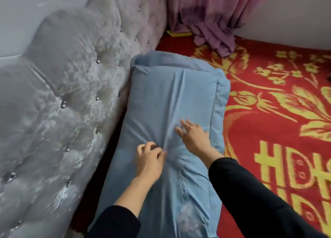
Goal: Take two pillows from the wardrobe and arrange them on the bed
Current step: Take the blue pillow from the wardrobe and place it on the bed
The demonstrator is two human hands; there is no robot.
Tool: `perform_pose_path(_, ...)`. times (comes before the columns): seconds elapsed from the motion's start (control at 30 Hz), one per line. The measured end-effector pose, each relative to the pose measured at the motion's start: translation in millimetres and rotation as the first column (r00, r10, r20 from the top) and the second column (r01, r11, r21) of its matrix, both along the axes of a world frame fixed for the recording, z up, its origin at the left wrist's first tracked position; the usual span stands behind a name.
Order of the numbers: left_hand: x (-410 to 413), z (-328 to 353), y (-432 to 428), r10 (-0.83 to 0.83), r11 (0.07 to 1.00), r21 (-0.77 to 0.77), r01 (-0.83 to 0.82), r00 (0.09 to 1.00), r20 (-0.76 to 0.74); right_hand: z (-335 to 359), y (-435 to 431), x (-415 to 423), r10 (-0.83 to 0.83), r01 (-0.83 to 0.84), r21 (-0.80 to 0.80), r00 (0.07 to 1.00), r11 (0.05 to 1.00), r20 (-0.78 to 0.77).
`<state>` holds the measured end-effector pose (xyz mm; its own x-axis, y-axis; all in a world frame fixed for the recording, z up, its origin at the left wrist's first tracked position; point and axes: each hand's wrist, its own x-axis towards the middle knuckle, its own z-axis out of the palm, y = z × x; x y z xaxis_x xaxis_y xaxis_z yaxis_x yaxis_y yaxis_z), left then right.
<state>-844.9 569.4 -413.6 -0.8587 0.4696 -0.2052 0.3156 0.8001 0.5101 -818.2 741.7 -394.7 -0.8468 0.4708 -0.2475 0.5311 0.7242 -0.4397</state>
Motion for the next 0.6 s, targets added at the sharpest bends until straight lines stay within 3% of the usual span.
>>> perform_pose_path(0.07,-10.4,-28.3,-3.5,-0.011,0.997,-0.073,0.024,0.986,0.164,-42.8,-18.9,18.5,-0.018,0.041,-0.131,0.985,0.991,0.173)
perform_pose_path(0.13,-20.1,-47.6,-10.5,-0.025,0.996,-0.077,0.037,0.988,0.155,-69.2,-31.6,38.3,-0.123,0.162,-0.164,0.966,0.973,0.228)
perform_pose_path(0.23,-44.6,-57.4,-27.0,0.195,0.979,-0.071,-0.19,0.979,0.063,-81.6,-35.9,57.9,-0.32,0.358,-0.117,0.912,0.926,0.257)
perform_pose_path(0.33,-73.8,-64.4,-39.8,0.321,0.931,-0.236,-0.277,0.931,0.173,-84.0,-28.7,63.0,-0.425,0.479,-0.111,0.846,0.871,0.323)
perform_pose_path(0.47,-89.0,-75.8,-41.5,0.287,0.93,-0.298,-0.213,0.93,0.232,-93.8,-28.0,55.2,-0.468,0.551,-0.254,0.823,0.795,0.321)
perform_pose_path(0.6,-91.3,-84.6,-37.5,0.317,0.935,-0.206,-0.288,0.941,0.121,-114.4,-30.0,46.9,-0.499,0.55,-0.267,0.833,0.791,0.239)
